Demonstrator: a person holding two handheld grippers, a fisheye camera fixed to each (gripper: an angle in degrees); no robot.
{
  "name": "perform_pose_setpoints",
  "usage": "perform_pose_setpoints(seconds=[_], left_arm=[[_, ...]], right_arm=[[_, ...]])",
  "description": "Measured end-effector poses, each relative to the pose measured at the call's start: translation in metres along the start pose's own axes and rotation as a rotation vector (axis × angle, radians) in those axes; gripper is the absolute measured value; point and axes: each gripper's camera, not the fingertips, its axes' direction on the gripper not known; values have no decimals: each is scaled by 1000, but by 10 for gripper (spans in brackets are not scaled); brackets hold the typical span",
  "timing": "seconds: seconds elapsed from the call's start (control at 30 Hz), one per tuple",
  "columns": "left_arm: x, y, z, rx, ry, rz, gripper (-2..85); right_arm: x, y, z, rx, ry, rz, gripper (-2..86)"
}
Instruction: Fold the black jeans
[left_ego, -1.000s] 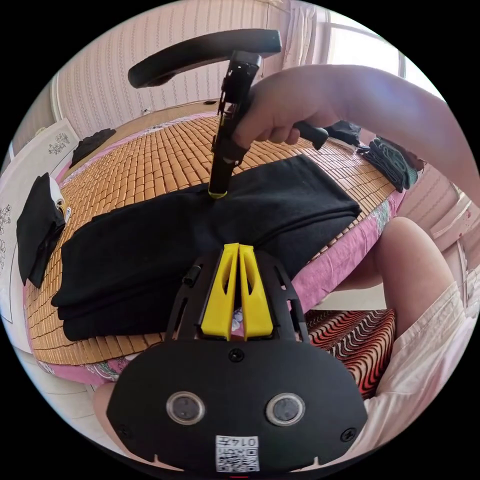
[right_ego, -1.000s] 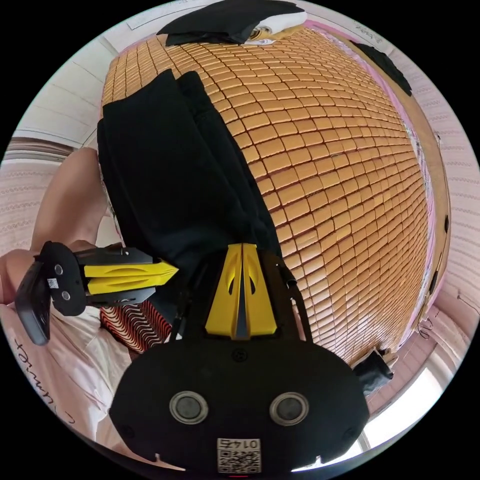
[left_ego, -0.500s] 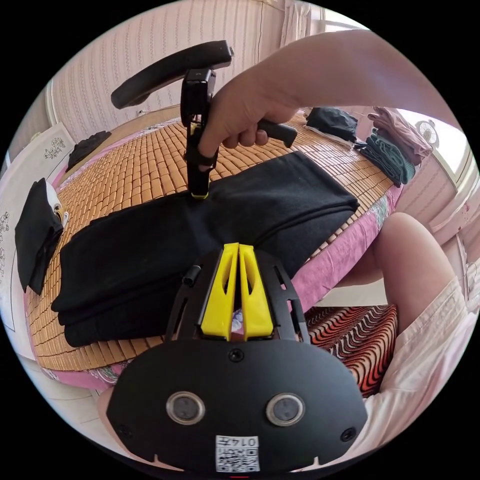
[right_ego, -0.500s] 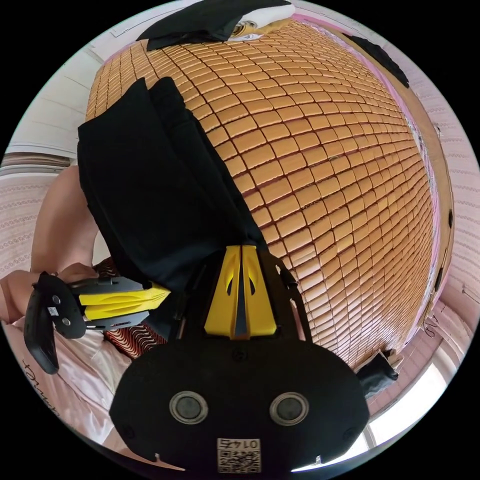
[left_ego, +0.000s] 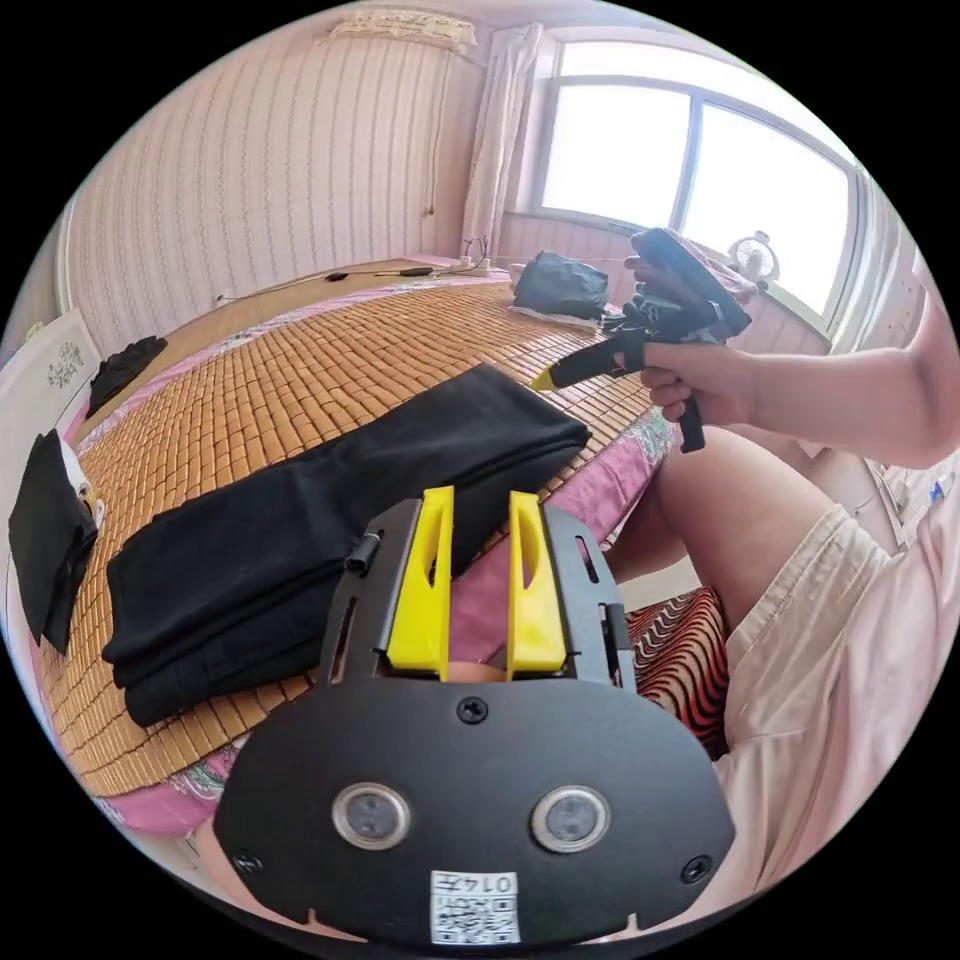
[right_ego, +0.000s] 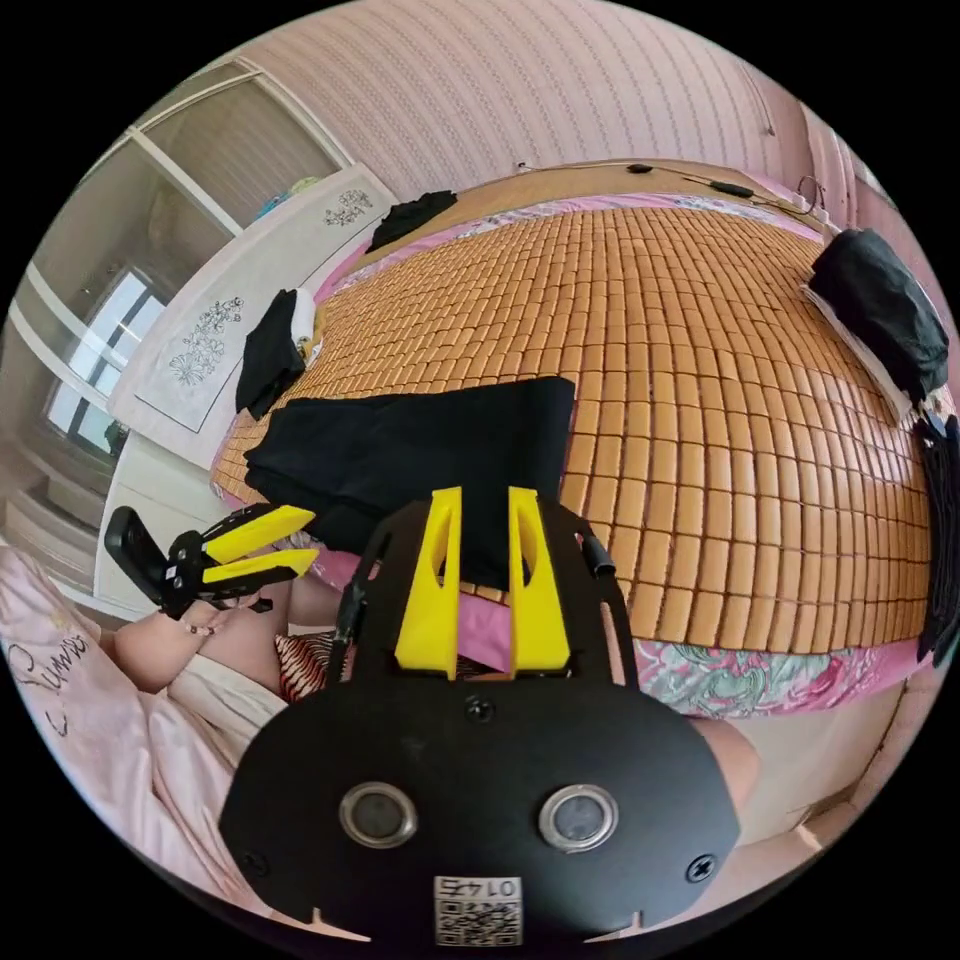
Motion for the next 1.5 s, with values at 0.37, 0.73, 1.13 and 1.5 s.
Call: perform_pose_setpoints(seconds=[0.37,0.73,1.13,1.5], left_arm=[[71,-57,71,-94,-52,188,132],[80,-76,85,-135,-26,248,30],[63,-51,36,-117,96,203,16],[71,-137,31,170,389,182,24]], right_arm=[[106,85,-6,-102,-57,194,40],[197,135,-105,277,-331,230,127],[297,196,-22,158,-815,655,54],[325,199,-163,471,-868,459,40]])
